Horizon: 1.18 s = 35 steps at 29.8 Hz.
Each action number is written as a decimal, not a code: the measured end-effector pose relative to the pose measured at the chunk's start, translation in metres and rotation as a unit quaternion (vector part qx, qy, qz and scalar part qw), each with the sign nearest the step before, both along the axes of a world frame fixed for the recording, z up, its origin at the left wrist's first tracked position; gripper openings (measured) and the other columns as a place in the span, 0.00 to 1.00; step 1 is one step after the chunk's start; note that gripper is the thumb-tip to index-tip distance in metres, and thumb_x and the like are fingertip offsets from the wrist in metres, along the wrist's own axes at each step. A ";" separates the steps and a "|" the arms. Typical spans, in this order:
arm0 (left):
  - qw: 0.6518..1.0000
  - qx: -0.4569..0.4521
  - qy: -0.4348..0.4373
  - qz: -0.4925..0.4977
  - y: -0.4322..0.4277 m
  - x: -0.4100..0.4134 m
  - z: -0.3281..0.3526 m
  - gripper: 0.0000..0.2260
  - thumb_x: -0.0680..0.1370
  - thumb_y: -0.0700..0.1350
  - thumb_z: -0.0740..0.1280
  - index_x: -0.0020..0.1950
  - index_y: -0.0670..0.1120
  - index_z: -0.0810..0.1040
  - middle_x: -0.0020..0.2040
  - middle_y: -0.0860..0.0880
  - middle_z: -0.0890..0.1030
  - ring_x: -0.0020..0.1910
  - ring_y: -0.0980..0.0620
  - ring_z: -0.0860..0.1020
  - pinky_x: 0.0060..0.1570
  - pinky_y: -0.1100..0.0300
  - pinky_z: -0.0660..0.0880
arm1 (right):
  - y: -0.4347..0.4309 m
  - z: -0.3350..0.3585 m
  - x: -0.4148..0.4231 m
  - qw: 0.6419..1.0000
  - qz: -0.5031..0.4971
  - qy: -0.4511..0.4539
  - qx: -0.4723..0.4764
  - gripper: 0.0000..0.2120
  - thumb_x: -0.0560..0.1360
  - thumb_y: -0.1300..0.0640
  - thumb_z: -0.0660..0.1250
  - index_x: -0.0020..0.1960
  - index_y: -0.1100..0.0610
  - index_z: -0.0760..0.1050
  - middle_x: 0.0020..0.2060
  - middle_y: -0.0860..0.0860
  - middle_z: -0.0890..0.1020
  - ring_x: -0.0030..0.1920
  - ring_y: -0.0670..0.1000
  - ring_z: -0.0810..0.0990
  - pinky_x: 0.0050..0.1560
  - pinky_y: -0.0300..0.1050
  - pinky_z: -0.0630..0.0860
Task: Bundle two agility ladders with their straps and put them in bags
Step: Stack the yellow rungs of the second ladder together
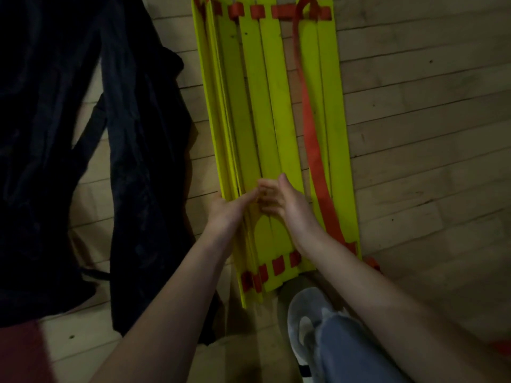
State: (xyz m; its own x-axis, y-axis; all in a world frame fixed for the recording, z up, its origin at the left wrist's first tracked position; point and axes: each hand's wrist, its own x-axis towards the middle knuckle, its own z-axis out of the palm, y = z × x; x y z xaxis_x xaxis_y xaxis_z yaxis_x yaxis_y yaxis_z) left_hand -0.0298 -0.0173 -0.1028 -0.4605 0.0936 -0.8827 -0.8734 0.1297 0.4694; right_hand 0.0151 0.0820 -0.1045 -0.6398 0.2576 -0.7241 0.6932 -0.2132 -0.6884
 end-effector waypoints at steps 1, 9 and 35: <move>1.000 -0.005 -0.004 0.003 0.000 0.000 -0.001 0.17 0.73 0.40 0.71 0.59 0.36 0.76 0.46 0.40 0.81 0.40 0.45 0.80 0.43 0.53 0.78 | 0.001 -0.001 -0.001 1.000 -0.005 -0.003 0.008 0.23 0.82 0.52 0.43 0.65 0.63 0.69 0.61 0.60 0.74 0.53 0.51 0.73 0.45 0.36 0.71; 0.999 0.045 -0.012 -0.003 -0.002 0.006 0.003 0.14 0.79 0.40 0.63 0.63 0.39 0.73 0.46 0.45 0.80 0.40 0.50 0.78 0.41 0.59 0.76 | 0.006 -0.004 -0.002 0.994 -0.015 -0.022 0.106 0.19 0.82 0.54 0.49 0.68 0.61 0.67 0.67 0.57 0.71 0.66 0.53 0.69 0.67 0.49 0.66; 0.999 0.025 -0.017 -0.010 0.002 -0.007 0.007 0.20 0.73 0.52 0.69 0.60 0.42 0.76 0.49 0.43 0.82 0.48 0.46 0.81 0.53 0.51 0.77 | 0.005 0.001 -0.002 0.996 -0.001 0.075 0.052 0.18 0.81 0.48 0.47 0.63 0.53 0.68 0.55 0.53 0.77 0.59 0.50 0.73 0.56 0.36 0.71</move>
State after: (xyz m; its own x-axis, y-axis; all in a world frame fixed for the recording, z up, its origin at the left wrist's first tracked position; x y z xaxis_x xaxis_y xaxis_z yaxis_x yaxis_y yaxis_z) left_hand -0.0368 -0.0151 -0.0955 -0.4285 0.1475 -0.8914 -0.8861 0.1245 0.4465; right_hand 0.0129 0.0874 -0.1033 -0.7388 0.3270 -0.5893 0.5799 -0.1372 -0.8031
